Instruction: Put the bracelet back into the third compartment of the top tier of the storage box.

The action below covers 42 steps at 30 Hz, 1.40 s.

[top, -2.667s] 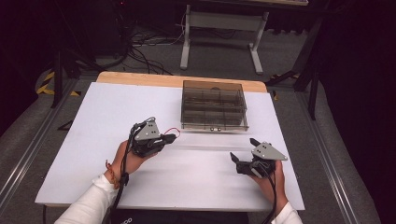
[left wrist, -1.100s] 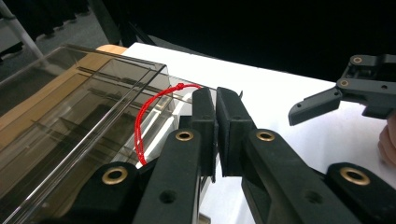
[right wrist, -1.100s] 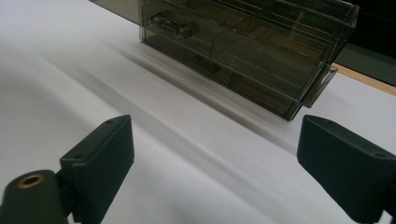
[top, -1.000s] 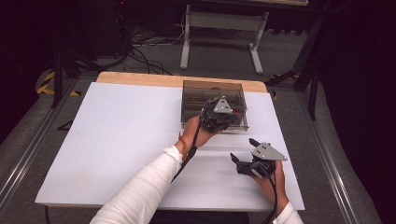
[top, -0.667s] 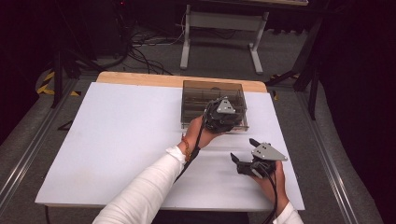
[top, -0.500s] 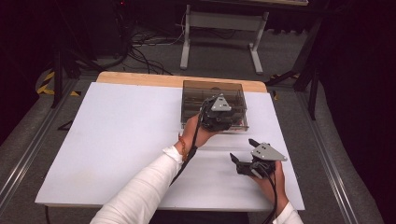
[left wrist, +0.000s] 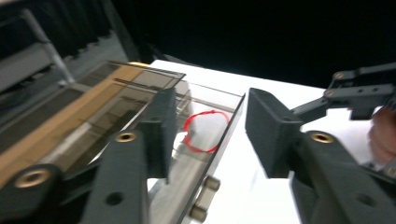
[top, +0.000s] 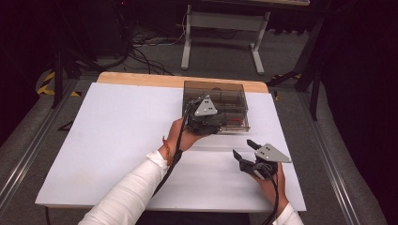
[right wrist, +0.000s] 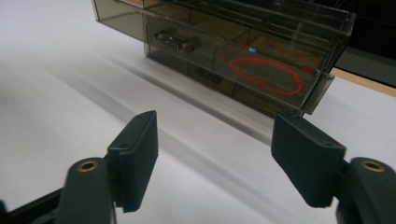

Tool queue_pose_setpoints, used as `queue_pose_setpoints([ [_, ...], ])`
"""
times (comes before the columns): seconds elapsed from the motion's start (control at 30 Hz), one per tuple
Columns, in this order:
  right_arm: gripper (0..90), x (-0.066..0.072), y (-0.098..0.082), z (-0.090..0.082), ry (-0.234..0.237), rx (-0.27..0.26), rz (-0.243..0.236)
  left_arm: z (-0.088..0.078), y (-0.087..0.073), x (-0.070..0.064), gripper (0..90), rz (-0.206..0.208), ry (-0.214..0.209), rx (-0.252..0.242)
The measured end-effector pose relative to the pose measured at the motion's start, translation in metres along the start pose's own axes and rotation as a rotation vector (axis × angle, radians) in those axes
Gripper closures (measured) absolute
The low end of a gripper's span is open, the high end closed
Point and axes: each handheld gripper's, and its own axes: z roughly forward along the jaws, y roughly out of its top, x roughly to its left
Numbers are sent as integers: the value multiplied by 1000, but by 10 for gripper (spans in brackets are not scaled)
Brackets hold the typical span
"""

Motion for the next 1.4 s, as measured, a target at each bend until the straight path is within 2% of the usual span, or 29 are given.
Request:
queue_pose_setpoints([
  [0.1,435,-1,1,-2,4,-14,2,-7,0,-2,396,15,41,-4],
  [0.2,546,-2,0,-2,27,-8,6,-12,-2,-4,324,34,70,5],
  [0.37,769,-2,1,-2,46,24,-16,-21,-6,-6,216,56,82,2],
  [0.5,895,-3,2,-3,58,32,-20,-29,-12,-8,146,63,88,-13],
  [0.57,900,-3,3,-3,63,30,-21,-34,-17,-7,116,62,84,-18],
  [0.7,900,-2,4,-4,66,34,-22,-50,-31,-7,118,72,64,-29],
  [0.87,900,-1,4,-3,80,39,-36,-62,-43,-8,108,92,71,-28],
  [0.93,900,0,4,-2,84,41,-40,-68,-48,-9,102,84,78,-28],
  [1.17,900,1,6,1,93,44,-38,-88,-76,-20,88,147,111,1],
  [1.4,900,3,12,6,82,35,-56,-115,-101,-17,99,148,151,-15],
])
